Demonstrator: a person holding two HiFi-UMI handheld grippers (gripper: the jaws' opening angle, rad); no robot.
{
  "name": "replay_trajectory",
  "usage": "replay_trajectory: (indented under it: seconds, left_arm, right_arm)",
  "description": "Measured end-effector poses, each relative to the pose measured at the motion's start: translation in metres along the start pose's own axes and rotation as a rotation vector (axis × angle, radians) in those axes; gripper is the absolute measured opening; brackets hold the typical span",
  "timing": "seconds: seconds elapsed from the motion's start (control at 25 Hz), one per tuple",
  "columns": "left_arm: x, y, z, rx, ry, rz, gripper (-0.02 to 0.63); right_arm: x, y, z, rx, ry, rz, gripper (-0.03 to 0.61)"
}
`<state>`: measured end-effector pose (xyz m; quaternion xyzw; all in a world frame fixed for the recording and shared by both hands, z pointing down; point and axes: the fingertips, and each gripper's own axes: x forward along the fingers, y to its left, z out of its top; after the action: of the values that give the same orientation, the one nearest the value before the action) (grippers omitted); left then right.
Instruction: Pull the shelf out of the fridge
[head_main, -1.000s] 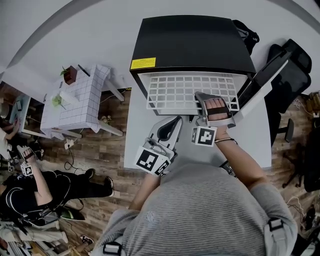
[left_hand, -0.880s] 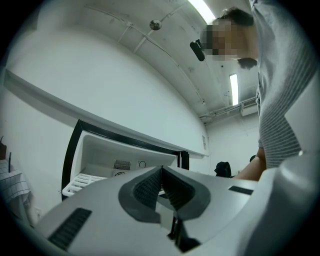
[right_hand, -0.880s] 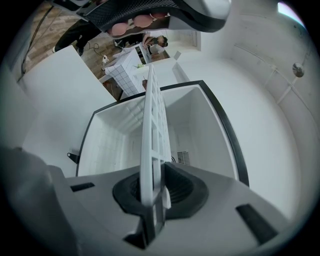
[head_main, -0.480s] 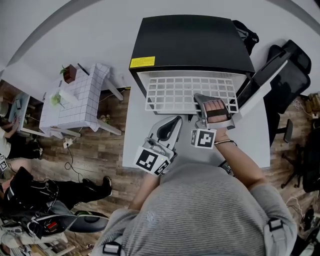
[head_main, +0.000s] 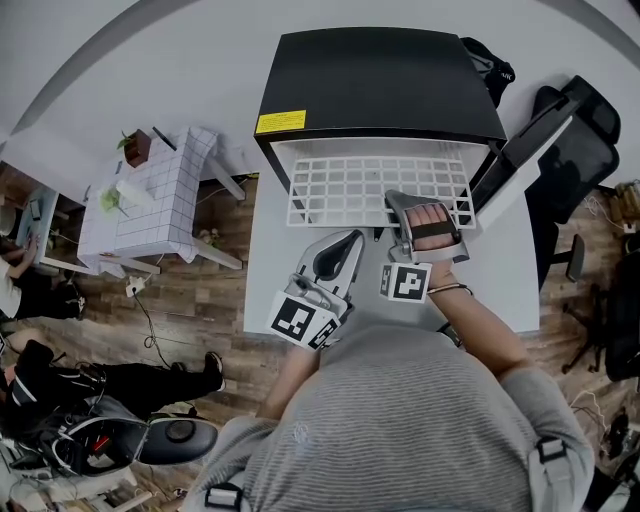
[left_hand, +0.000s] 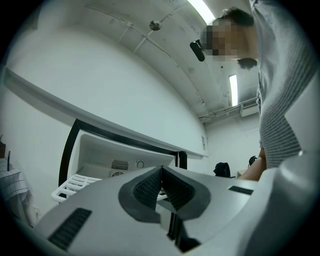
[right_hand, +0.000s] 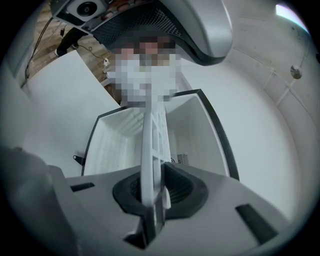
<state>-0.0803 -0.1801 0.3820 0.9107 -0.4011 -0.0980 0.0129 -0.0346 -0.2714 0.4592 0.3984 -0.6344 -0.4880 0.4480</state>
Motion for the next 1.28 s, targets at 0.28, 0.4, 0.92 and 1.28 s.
replay_trajectory:
  seconds: [0.28, 0.4, 0.92, 1.28]
  left_arm:
    - [-0.004, -0.007, -0.001, 0.0, -0.002, 0.011, 0.011]
    - [-0.006, -0.011, -0.001, -0.001, 0.0, 0.024, 0.011]
    - [-0.01, -0.03, -0.006, 0.003, 0.0, 0.056, 0.011]
    - [-0.03, -0.032, 0.019, -0.007, -0.038, 0.047, 0.011]
  right_arm:
    - [-0.003, 0.0, 0.0, 0.001, -0.006, 0.005, 0.032]
    - [-0.004, -0.002, 0.0, 0.005, -0.01, 0.008, 0.032]
    - [-0.027, 0.004, 0.005, -0.001, -0.054, 0.043, 0.032]
    - [-0.052, 0.017, 0.019, 0.045, -0.111, 0.128, 0.031]
